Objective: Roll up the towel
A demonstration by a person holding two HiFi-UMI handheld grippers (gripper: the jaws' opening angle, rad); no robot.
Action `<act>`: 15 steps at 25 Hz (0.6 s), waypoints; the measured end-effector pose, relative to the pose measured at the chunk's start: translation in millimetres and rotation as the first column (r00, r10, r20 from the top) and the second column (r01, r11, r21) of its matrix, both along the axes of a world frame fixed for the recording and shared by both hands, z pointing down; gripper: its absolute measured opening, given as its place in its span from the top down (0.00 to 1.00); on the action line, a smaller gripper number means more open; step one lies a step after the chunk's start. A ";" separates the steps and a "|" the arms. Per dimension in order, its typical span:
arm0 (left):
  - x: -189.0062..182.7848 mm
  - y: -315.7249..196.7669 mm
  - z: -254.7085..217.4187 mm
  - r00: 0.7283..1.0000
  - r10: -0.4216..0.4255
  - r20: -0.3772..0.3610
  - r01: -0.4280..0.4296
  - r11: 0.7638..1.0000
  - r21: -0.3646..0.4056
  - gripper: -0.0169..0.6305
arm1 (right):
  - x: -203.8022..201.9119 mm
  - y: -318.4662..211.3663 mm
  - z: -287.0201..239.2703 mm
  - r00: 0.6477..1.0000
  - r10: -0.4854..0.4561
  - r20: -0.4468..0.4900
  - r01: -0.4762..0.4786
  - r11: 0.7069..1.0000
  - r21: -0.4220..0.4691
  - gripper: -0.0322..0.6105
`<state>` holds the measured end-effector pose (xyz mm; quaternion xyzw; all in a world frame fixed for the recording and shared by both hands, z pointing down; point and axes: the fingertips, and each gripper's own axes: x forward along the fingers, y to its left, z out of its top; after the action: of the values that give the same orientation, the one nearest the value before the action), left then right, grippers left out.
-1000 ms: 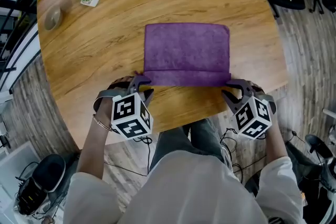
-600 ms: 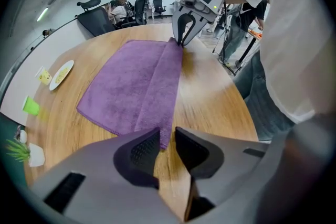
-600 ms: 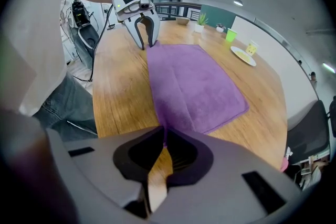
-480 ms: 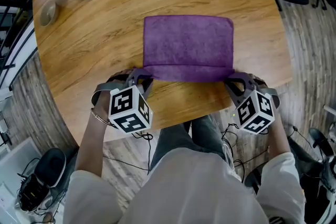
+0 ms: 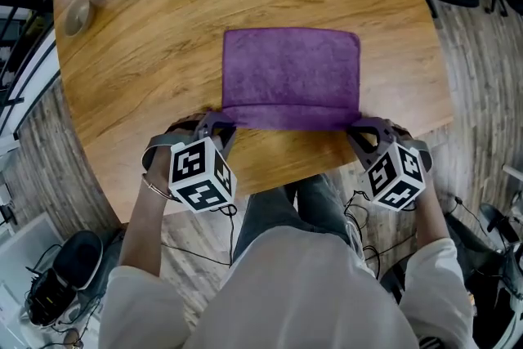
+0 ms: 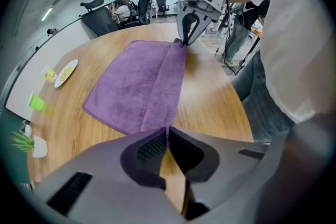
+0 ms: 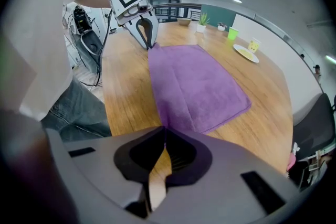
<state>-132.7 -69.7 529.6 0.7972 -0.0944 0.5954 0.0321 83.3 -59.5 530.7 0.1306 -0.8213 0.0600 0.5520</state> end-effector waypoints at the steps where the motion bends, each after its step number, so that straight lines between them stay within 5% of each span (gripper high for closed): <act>1: -0.2 6.2 -1.0 1.000 -0.007 -0.004 0.007 1.000 -0.011 0.94 | 0.1 5.3 -0.7 1.000 0.004 0.005 -0.004 1.000 -0.010 0.93; 15: -4.8 -13.8 -22.9 0.994 -0.099 -0.044 0.094 0.990 -0.102 0.94 | -0.6 -24.8 -35.1 0.994 0.086 0.062 -0.084 0.996 -0.032 0.93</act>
<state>-137.5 -83.5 506.7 0.8034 -0.1022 0.5775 0.1029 82.7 -84.3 495.6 0.1554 -0.8310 0.0997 0.5247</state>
